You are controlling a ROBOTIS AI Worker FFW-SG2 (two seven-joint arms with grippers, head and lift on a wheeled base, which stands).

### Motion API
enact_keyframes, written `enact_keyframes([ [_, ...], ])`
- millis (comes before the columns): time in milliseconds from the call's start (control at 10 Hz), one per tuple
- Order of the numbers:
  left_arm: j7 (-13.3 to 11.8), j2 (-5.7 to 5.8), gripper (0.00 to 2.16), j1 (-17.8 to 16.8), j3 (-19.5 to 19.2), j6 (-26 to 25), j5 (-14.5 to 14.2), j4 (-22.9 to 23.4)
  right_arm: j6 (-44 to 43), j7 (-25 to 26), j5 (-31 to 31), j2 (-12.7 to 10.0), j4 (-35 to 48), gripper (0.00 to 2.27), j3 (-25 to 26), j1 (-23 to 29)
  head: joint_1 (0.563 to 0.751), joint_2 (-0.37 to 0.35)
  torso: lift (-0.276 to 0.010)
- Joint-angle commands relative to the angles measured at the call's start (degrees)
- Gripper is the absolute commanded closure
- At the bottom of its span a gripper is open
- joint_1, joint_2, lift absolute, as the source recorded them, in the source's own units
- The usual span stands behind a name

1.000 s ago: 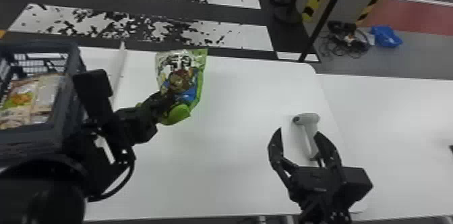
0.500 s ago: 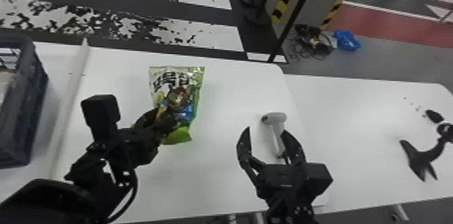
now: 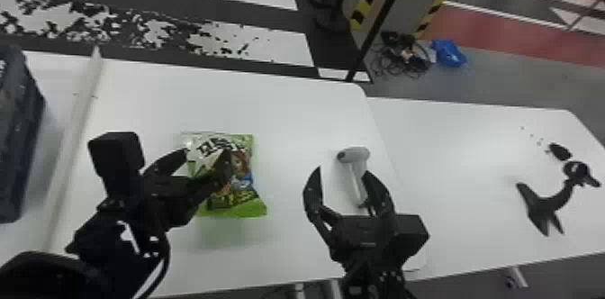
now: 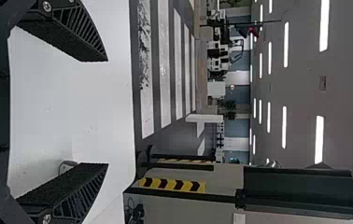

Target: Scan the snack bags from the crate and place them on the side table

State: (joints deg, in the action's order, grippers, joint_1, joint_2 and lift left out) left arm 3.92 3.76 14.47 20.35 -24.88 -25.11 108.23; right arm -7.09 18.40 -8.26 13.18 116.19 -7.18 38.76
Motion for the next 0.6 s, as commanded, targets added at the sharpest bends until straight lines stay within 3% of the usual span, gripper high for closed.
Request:
enact_keyframes([
  [0, 0.0, 0.54, 0.03, 2.0, -1.2, 1.4, 2.2, 2.9, 0.0, 0.1, 0.0, 0.1, 0.1, 0.08, 0.0, 0.1, 0.695, -0.331, -0.081],
  [200, -0.2, 2.39, 0.03, 4.8, -4.0, 4.5, 5.2, 7.2, 0.2, 0.1, 0.0, 0.2, 0.7, 0.08, 0.0, 0.3, 0.695, -0.303, -0.081],
  [400, -0.5, 4.06, 0.04, 7.3, -5.9, 13.0, 9.4, 8.1, 2.1, 0.1, 0.0, 0.2, 1.5, 0.08, -0.4, 0.2, 0.695, -0.242, -0.081],
  [500, -0.5, 4.85, 0.04, 8.7, -6.7, 14.7, 11.7, 8.8, 4.1, -0.1, -1.0, 0.2, 2.4, 0.08, -0.6, 0.1, 0.695, -0.224, -0.081],
])
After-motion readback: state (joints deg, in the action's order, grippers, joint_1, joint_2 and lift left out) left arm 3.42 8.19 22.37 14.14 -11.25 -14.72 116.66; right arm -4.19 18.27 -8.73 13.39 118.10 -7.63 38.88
